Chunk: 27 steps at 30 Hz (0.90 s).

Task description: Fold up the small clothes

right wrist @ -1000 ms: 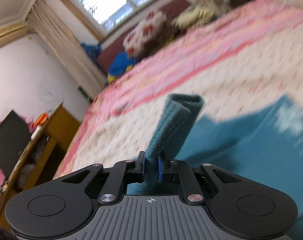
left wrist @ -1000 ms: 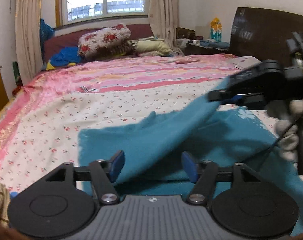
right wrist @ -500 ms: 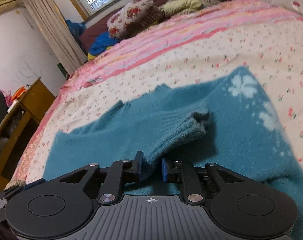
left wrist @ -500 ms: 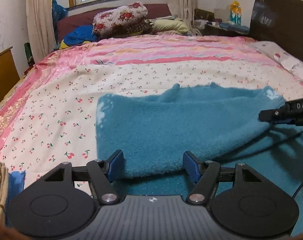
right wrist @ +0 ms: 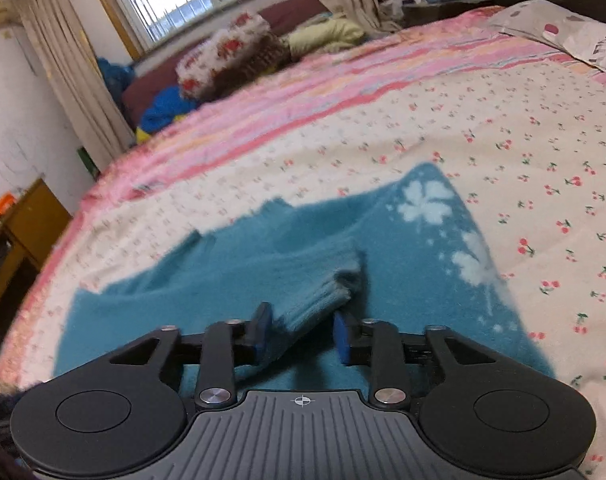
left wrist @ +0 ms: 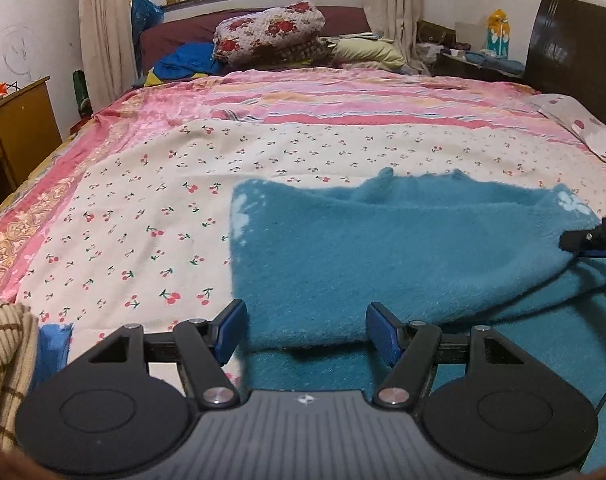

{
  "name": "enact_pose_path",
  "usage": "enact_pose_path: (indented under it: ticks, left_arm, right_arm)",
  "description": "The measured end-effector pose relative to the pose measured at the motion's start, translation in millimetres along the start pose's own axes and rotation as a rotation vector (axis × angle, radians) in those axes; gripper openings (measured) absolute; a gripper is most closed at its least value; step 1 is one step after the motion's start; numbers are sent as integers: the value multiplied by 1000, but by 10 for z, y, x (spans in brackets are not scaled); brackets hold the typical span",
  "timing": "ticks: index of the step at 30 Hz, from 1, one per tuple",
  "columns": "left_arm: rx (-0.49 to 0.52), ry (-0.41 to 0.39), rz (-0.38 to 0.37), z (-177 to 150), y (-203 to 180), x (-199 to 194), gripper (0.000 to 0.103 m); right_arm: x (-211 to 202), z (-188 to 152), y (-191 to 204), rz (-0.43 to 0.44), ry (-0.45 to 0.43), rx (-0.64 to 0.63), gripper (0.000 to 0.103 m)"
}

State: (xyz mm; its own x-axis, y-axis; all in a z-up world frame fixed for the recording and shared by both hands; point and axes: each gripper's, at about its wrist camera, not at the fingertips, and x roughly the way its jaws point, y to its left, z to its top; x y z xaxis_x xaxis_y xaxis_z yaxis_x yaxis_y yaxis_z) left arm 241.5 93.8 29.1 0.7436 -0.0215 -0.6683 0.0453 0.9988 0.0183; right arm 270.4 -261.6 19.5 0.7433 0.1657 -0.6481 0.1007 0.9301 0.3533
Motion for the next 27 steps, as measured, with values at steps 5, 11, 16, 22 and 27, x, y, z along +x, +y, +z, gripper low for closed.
enact_pose_path:
  ticks: [5,11,16,22,27]
  left_arm:
    - [3,43,35,-72,76,7,71]
    - [-14,69,47,-195,170,-80,71]
    - [16,86,41,-320,173,-262,71]
    - [96,115,14,-542,112,-602,71]
    - [108,156,-44,-795,60,-970,71]
  right_arm:
    - [-59,-98,77,-58,12,-126,21]
    - [-227,-95,87,-114,-19,-183,28]
    - [-343,-145,8,-169,6,-262,28]
    - [-775,-449,71,-129,38,-496,28]
    - [-1208,-774,70,-79,113,-618,27]
